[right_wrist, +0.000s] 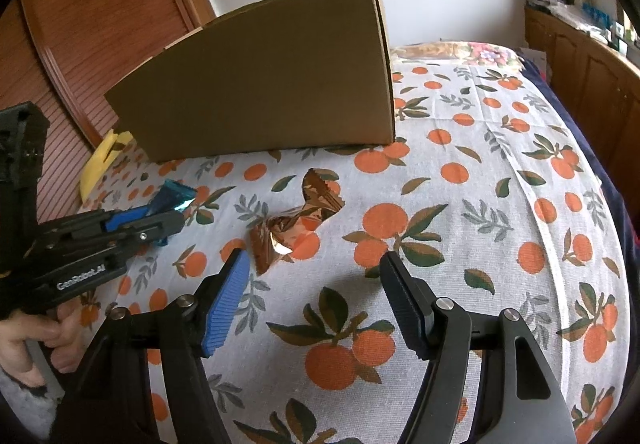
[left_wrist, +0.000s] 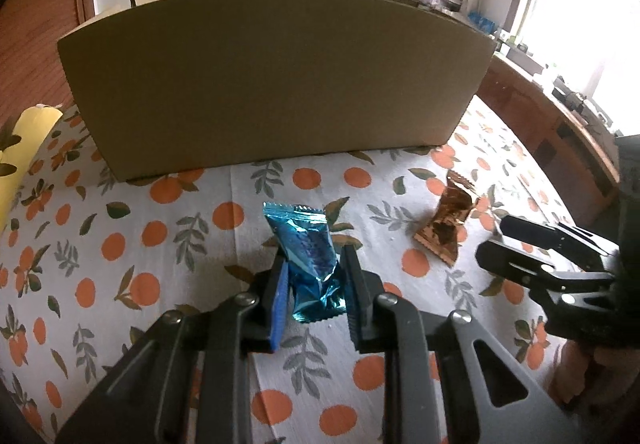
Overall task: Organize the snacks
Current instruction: 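Close the left tool on the teal pack while the right tool grasps the brown wrapper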
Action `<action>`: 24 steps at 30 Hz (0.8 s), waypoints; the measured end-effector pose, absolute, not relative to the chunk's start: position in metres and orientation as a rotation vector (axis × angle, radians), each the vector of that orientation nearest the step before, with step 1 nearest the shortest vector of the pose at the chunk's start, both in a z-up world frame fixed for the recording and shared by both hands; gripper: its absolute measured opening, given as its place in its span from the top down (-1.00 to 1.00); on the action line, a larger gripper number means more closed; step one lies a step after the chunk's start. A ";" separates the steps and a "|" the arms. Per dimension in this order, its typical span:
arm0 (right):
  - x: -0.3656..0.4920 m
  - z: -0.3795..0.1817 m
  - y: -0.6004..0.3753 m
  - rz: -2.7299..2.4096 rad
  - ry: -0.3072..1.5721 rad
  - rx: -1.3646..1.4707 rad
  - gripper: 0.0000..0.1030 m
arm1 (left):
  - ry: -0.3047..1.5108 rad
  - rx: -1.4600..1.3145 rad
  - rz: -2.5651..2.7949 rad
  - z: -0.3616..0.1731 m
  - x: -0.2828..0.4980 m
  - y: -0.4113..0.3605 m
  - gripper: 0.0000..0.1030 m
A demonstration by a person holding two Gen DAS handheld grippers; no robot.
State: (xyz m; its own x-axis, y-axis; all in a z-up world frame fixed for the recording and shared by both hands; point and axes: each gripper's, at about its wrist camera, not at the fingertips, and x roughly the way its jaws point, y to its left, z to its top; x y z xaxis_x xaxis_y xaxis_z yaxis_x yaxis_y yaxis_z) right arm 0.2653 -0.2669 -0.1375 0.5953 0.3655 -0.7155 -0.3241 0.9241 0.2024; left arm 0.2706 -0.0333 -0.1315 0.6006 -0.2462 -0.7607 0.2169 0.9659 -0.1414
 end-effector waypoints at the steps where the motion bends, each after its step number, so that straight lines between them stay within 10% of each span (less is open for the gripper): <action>1: 0.265 -0.138 -0.267 0.400 0.845 0.050 -0.35 | 0.888 -0.043 -0.275 -0.131 0.269 -0.032 0.55; 24: 0.307 -0.135 -0.227 0.438 0.938 0.005 -0.03 | 0.878 -0.078 -0.343 -0.130 0.255 -0.008 0.55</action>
